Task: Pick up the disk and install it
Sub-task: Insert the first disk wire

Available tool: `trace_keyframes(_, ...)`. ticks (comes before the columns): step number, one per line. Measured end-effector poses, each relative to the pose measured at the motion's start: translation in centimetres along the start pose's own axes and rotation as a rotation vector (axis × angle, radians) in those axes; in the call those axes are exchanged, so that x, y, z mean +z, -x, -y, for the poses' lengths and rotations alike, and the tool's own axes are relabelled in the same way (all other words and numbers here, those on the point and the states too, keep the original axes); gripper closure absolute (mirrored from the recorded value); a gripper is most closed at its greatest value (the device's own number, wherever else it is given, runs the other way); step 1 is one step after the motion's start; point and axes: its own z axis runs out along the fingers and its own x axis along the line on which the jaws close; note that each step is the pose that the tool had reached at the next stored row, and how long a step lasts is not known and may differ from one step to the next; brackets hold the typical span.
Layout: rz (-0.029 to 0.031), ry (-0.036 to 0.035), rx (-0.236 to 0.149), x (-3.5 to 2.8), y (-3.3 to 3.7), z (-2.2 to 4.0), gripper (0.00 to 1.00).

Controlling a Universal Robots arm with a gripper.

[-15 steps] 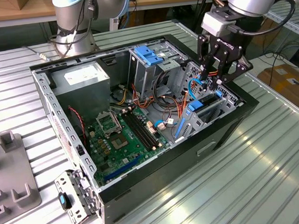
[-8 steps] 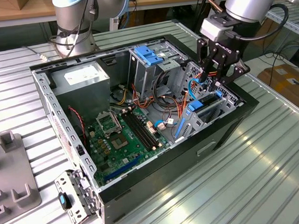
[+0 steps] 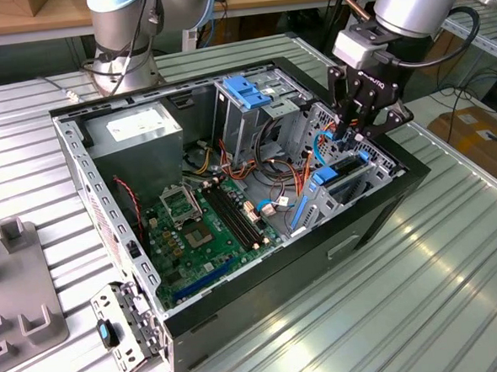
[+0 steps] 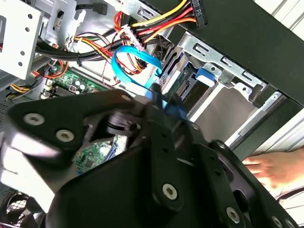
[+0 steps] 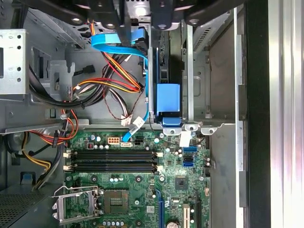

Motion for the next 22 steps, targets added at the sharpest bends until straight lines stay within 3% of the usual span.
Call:
trace_keyframes(1, 0.0, 0.0, 0.0, 0.0, 0.0, 0.0, 0.78)
trace_keyframes(2, 0.0, 0.0, 0.0, 0.01, 0.0, 0.0, 0.84)
trace_keyframes(9, 0.0001, -0.0003, -0.002, 0.02, 0.0, -0.01, 0.84)
trace_keyframes(19, -0.0004, -0.0211, -0.049, 0.26, -0.48, -0.42, 0.84)
trace_keyframes(22, -0.0008, -0.0297, -0.062, 0.36, -0.81, -1.01, 0.84)
